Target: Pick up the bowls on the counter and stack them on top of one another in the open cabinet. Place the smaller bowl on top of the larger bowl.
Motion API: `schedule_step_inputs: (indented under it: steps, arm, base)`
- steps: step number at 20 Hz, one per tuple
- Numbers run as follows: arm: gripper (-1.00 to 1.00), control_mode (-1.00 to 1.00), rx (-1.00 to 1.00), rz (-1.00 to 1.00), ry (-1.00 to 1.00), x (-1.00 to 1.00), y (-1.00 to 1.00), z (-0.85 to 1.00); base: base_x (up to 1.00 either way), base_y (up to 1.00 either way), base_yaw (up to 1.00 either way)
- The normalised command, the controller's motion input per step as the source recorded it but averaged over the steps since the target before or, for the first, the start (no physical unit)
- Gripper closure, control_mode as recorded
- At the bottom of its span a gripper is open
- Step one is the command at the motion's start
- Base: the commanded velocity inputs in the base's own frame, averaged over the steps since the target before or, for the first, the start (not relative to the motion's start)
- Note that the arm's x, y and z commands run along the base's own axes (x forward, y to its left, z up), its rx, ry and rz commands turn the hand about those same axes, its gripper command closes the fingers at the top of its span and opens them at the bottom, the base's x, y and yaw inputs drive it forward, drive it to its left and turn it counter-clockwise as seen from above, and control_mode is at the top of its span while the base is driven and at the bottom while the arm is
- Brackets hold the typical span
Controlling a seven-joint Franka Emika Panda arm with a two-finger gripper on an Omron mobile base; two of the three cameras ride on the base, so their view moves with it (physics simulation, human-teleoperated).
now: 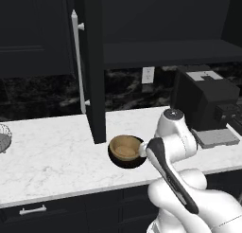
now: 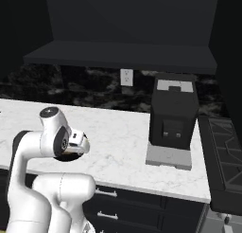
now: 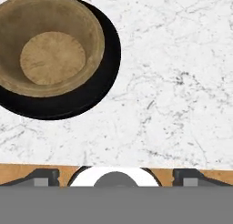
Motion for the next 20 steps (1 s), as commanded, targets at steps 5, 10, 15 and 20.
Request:
schedule_step_inputs:
  steps: [5,10,15,20]
  arm:
    - [-1.0,-1.0,0.22,-0.23,-0.2,0.23,-0.67,0.0]
    - [-1.0,-1.0,0.33,-0.1,-0.18,0.2,-0.2,-0.13]
    - [-1.0,-1.0,0.11,-0.01,0.0,0.22,0.06,-0.1]
    - [-1.0,-1.0,0.0,-0.01,0.06,0.53,0.2,-0.05]
  base:
    - [0.0,0.0,0.0]
    - [0.0,0.0,0.0]
    - [0.0,0.0,0.0]
    - [0.0,0.0,0.0]
